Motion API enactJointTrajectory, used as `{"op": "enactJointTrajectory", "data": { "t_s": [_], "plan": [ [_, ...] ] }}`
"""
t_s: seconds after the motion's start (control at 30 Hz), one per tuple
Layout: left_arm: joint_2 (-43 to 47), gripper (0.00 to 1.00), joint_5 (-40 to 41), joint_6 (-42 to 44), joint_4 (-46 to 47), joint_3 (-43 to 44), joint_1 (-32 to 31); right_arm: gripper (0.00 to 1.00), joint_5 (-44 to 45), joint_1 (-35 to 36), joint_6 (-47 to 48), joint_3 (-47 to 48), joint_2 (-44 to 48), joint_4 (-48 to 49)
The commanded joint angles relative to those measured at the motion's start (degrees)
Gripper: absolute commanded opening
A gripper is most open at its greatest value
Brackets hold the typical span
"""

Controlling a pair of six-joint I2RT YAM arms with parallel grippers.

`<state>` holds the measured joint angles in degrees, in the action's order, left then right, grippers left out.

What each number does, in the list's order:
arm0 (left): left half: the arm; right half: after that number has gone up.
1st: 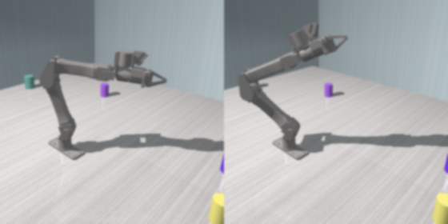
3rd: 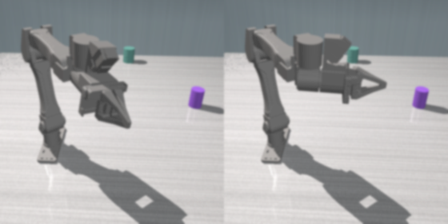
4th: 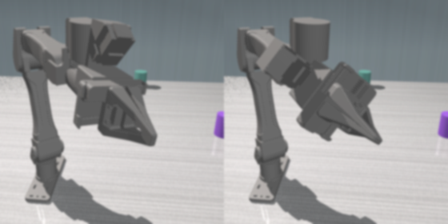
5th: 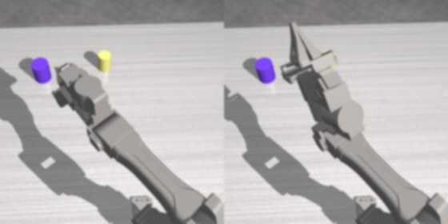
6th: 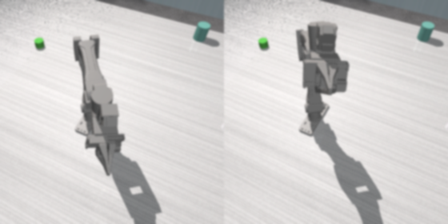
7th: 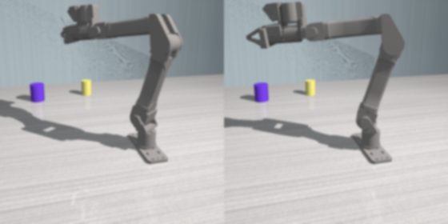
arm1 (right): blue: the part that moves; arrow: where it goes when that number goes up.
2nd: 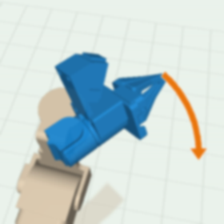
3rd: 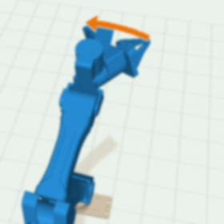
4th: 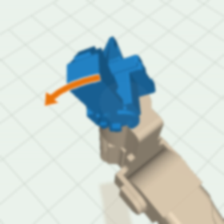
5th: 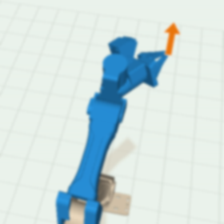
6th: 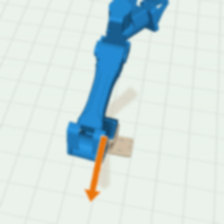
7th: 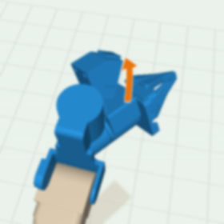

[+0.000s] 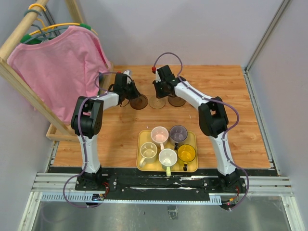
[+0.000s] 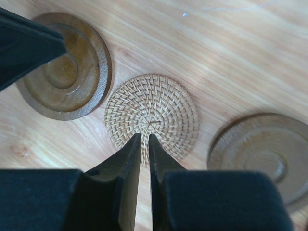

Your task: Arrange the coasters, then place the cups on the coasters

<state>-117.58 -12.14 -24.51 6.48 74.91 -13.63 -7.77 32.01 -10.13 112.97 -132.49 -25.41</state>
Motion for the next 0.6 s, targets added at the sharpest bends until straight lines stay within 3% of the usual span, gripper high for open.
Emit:
{"op": "enactJointTrajectory", "data": {
  "t_s": [0.0,0.17,0.57],
  "plan": [
    [3.7,0.01,-3.0,-0.1,2.5,1.4,0.1,0.13,5.8,0.1,1.6,-1.6,8.4,1.6],
    [8.1,0.01,-5.6,-1.6,5.5,-3.3,0.0,0.10,9.9,-2.3,0.7,-4.7,10.1,0.7],
    [20.8,0.01,-6.5,-0.9,12.6,-19.9,-1.9,0.01,10.2,-10.3,-1.2,-8.1,8.6,-1.3]
  ]
}}
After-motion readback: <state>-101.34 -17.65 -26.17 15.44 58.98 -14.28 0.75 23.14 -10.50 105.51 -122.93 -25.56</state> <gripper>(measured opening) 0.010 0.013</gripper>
